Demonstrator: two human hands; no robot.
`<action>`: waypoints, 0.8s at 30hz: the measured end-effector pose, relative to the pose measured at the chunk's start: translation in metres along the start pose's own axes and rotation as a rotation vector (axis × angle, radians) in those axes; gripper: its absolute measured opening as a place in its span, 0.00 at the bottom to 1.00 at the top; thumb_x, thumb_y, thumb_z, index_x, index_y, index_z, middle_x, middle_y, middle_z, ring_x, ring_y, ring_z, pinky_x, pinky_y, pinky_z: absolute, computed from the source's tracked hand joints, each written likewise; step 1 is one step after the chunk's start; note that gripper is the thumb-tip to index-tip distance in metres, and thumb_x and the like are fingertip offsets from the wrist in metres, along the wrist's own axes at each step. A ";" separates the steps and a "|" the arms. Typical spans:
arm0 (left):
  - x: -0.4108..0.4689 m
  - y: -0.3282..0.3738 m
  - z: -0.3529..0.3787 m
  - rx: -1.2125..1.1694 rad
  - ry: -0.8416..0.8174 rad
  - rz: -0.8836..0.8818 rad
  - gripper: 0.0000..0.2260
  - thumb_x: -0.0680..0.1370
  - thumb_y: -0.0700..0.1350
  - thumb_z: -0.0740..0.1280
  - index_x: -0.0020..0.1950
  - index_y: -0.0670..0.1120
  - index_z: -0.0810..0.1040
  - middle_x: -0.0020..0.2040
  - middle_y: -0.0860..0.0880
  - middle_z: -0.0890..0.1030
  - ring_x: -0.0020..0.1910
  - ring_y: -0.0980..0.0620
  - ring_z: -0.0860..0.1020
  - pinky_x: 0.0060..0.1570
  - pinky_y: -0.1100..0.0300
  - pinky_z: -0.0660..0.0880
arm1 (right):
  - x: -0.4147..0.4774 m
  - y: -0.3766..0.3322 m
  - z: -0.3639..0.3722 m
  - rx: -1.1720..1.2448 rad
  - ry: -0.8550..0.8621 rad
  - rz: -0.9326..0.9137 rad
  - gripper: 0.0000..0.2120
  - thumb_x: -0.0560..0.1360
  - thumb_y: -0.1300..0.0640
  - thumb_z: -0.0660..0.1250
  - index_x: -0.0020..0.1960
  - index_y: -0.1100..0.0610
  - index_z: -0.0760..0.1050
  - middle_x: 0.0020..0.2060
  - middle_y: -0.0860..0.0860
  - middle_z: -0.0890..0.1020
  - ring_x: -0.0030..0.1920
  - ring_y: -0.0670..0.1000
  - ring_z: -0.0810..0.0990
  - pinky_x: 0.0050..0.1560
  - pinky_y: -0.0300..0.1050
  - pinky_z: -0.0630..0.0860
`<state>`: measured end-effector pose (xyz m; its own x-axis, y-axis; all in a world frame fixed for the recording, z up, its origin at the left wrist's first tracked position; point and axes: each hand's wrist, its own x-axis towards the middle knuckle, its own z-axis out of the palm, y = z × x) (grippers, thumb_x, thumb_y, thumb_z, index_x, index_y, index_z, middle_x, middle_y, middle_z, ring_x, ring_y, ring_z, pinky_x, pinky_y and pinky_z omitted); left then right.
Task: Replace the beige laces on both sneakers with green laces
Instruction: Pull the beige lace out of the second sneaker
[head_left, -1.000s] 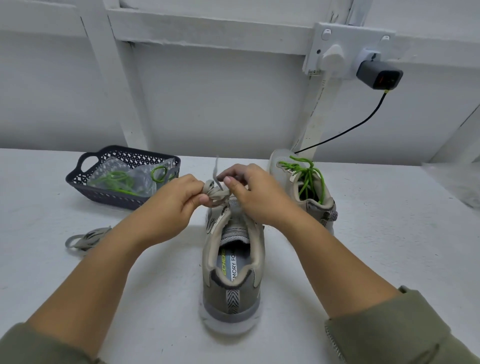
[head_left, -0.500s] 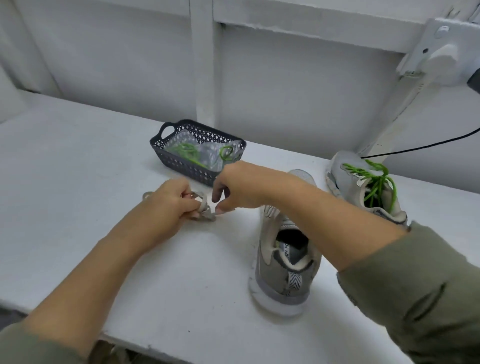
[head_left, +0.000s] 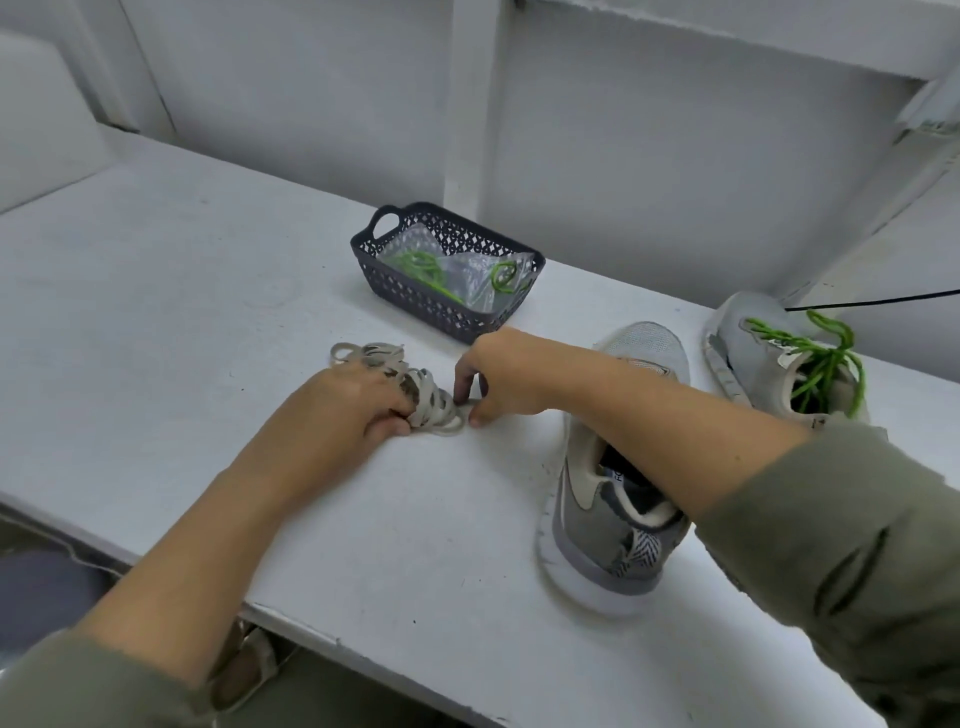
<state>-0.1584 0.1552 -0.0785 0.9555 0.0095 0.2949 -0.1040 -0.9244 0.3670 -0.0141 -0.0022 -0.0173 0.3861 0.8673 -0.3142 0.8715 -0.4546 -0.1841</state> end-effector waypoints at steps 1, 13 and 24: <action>-0.001 -0.002 0.002 -0.005 0.001 0.008 0.05 0.70 0.42 0.76 0.44 0.48 0.84 0.43 0.52 0.80 0.45 0.49 0.76 0.45 0.54 0.75 | 0.000 0.000 0.001 0.004 0.007 0.004 0.15 0.71 0.52 0.75 0.56 0.52 0.81 0.37 0.43 0.72 0.42 0.48 0.72 0.39 0.41 0.67; 0.045 0.002 -0.026 -0.101 0.160 -0.102 0.07 0.76 0.40 0.68 0.49 0.50 0.82 0.44 0.58 0.78 0.40 0.60 0.78 0.43 0.68 0.73 | -0.018 0.029 -0.045 0.137 0.252 0.139 0.06 0.73 0.54 0.72 0.46 0.56 0.78 0.35 0.44 0.77 0.35 0.44 0.73 0.32 0.36 0.68; 0.124 -0.026 -0.022 0.233 0.164 -0.062 0.03 0.74 0.51 0.72 0.46 0.54 0.84 0.43 0.58 0.76 0.50 0.50 0.72 0.47 0.54 0.58 | 0.005 0.069 -0.046 0.154 0.351 0.141 0.10 0.74 0.61 0.69 0.55 0.54 0.79 0.35 0.38 0.68 0.37 0.44 0.69 0.32 0.26 0.62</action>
<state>-0.0436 0.1889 -0.0321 0.8988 0.1128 0.4236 0.0374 -0.9826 0.1822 0.0618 -0.0201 0.0113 0.6019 0.7985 -0.0141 0.7571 -0.5762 -0.3079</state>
